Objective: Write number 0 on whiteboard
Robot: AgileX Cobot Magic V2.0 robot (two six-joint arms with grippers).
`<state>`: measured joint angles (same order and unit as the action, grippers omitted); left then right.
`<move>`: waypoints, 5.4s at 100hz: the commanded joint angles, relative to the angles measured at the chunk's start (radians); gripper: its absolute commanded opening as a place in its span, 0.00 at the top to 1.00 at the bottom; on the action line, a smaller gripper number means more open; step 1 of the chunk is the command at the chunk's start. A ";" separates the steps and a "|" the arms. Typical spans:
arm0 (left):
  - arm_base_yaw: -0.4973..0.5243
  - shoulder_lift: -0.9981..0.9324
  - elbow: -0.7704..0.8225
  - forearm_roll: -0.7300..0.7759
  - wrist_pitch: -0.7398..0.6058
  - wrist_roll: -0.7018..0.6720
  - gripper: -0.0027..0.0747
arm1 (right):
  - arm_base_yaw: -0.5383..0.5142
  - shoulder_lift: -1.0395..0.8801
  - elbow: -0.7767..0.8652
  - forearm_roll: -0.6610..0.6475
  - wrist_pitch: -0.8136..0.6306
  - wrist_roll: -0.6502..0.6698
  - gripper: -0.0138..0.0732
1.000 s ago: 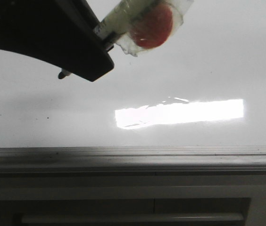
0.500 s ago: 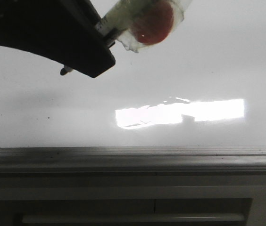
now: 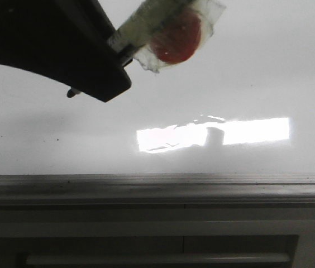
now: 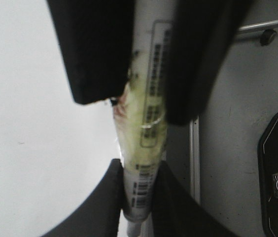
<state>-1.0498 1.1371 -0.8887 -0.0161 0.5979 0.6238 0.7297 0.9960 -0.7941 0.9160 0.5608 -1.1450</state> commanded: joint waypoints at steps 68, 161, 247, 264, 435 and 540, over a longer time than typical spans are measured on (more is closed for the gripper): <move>-0.007 -0.178 -0.064 -0.031 -0.037 -0.204 0.33 | -0.056 -0.157 -0.025 -0.222 0.009 0.147 0.91; 0.245 -0.739 0.339 0.016 -0.362 -0.674 0.99 | -0.142 -0.209 0.040 -0.647 -0.256 0.508 0.89; 0.245 -0.739 0.339 0.016 -0.362 -0.674 0.99 | -0.136 0.014 -0.023 -0.685 -0.292 0.508 0.89; 0.245 -0.739 0.339 0.016 -0.362 -0.674 0.99 | -0.096 0.037 -0.023 -0.685 -0.259 0.508 0.89; 0.245 -0.739 0.339 -0.016 -0.404 -0.674 0.99 | -0.069 0.102 -0.127 -1.313 0.021 1.058 0.90; 0.245 -0.739 0.339 -0.025 -0.404 -0.674 0.99 | 0.141 0.034 -0.369 -1.242 0.112 1.058 0.90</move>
<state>-0.8075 0.3922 -0.5231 -0.0320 0.2736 -0.0391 0.8253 1.1141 -1.0492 -0.3158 0.6628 -0.0831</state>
